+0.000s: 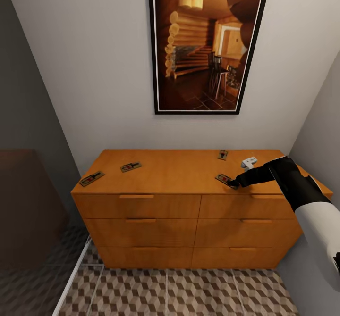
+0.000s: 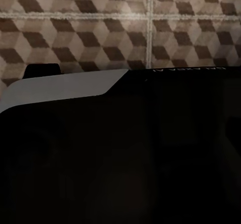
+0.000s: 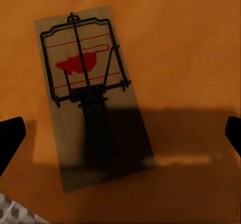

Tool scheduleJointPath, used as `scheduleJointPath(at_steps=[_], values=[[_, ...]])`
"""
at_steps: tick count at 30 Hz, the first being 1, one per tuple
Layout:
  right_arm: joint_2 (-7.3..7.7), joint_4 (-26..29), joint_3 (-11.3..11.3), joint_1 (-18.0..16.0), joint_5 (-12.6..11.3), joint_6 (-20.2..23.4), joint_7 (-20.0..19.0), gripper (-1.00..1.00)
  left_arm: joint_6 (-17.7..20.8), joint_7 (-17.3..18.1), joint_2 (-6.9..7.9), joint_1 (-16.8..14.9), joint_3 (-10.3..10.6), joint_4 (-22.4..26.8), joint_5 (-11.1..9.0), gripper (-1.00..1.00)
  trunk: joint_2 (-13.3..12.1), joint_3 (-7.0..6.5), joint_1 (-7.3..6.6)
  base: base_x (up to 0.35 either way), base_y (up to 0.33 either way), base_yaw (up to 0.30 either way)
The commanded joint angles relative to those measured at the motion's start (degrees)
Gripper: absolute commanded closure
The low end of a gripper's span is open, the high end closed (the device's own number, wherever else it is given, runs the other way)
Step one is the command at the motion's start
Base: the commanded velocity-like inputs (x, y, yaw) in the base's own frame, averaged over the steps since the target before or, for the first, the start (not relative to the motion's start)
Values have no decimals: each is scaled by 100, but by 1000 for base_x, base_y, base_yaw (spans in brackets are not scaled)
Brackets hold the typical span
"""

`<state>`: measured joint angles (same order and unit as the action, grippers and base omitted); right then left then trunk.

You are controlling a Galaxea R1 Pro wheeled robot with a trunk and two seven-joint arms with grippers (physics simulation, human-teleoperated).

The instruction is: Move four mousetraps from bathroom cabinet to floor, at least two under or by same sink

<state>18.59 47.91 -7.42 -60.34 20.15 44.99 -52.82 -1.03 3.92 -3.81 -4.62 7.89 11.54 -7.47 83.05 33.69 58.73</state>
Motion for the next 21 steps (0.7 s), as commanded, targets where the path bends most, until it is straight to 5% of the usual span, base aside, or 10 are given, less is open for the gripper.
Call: scheduleJointPath(at_steps=[1, 21], values=[[6, -2, -8, -4, 58, 5, -48, -100, -11, 4, 3, -4, 46, -3, -60, -100, 3, 7, 0, 0, 0, 0], [5, -36, -12, -4, 59, 3, -37, -100, -11, 4, 1, -4, 46, -3, -61, -100, 3, 11, 0, 0, 0, 0]])
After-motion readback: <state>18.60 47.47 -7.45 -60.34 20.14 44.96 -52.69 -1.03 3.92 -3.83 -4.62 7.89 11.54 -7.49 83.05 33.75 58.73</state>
